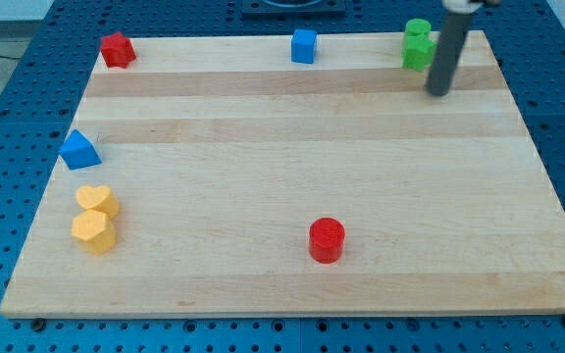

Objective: Move the red circle top right to the blue triangle

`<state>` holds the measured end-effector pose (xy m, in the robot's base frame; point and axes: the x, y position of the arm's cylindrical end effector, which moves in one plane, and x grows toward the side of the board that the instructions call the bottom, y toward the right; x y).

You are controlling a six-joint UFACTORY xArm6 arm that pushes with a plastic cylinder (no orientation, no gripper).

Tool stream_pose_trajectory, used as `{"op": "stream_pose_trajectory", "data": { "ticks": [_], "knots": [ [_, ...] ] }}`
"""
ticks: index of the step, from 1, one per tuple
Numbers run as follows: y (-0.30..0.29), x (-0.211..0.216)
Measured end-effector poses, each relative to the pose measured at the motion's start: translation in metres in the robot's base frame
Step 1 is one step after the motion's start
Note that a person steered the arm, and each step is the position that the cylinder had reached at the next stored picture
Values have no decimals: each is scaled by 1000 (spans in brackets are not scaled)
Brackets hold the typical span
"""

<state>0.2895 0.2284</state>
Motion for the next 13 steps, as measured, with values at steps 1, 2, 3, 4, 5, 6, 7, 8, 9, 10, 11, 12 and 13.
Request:
{"op": "stream_pose_trajectory", "data": {
  "ticks": [1,2,3,4,5,6,7,8,9,10,11,12,13],
  "knots": [
    [29,-87],
    [-18,-94],
    [-83,-88],
    [-92,-88],
    [-97,-88],
    [-99,-87],
    [-106,-8],
    [-79,60],
    [-41,156],
    [-58,262],
    [-105,300],
    [-177,284],
    [-243,267]
  ]
}}
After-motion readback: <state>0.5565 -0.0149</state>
